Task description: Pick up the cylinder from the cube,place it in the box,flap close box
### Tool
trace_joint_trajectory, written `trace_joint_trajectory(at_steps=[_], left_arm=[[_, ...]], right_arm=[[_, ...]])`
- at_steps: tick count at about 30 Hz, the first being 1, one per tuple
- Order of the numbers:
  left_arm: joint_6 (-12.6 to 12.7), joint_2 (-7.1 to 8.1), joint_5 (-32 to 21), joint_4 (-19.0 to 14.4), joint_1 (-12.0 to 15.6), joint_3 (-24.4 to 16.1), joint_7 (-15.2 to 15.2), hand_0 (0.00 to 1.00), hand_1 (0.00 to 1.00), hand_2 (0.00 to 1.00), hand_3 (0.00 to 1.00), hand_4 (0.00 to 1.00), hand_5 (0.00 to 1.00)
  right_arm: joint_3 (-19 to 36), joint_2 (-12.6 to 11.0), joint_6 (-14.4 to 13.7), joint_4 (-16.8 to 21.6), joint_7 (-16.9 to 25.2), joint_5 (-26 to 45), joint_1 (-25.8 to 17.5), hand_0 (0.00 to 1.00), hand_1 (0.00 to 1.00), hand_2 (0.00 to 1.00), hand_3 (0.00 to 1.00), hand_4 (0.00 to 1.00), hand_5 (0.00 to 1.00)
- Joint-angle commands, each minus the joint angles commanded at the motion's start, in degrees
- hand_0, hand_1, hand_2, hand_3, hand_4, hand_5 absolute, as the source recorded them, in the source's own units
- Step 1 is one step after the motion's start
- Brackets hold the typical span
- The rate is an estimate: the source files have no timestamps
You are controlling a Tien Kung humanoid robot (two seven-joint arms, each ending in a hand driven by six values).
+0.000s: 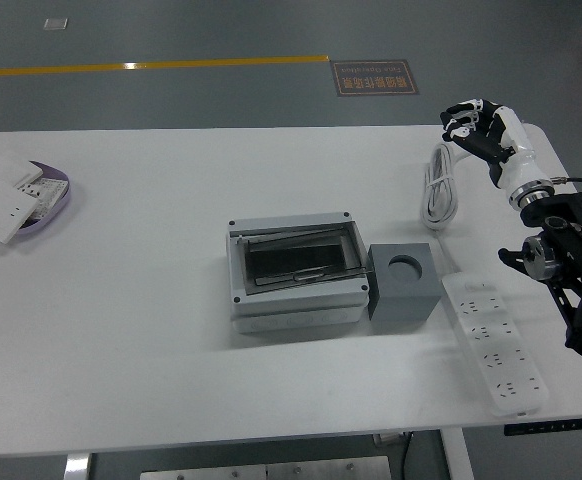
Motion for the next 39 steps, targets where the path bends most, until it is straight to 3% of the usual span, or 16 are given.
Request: trace_joint_trajectory(at_steps=[12, 23, 32, 39], left_arm=[[-0.1, 0.27, 0.7, 0.0, -0.3, -0.5, 0.0, 0.594, 0.647, 0.612, 0.669, 0.696, 0.121], [-0.1, 0.24, 0.7, 0.0, -0.2, -0.6, 0.1, 0.594, 0.646, 0.613, 0.670, 0.698, 0.122], [0.0, -0.13, 0.4, 0.0, 0.0, -0.6, 0.0, 0.595, 0.646, 0.613, 0.671, 0.699, 0.122], [0.1, -0.46, -0.2, 0.0, 0.2, -0.3, 0.0, 0.595, 0.647, 0.613, 0.671, 0.699, 0.122]], right_arm=[[-7.0, 0.5, 0.0, 0.2, 0.1, -0.1, 4.5, 0.516, 0.411, 0.382, 0.437, 0.673, 0.108], [-7.1, 0.4, 0.2, 2.3, 0.0, 0.3, 3.9, 0.523, 0.413, 0.385, 0.443, 0.682, 0.099], [-1.4, -0.2, 0.3, 11.7, -0.4, -1.5, -3.3, 0.524, 0.413, 0.386, 0.444, 0.689, 0.099], [4.2, 1.2, 0.6, 20.6, -1.1, -4.3, -11.5, 0.521, 0.415, 0.388, 0.446, 0.694, 0.105]])
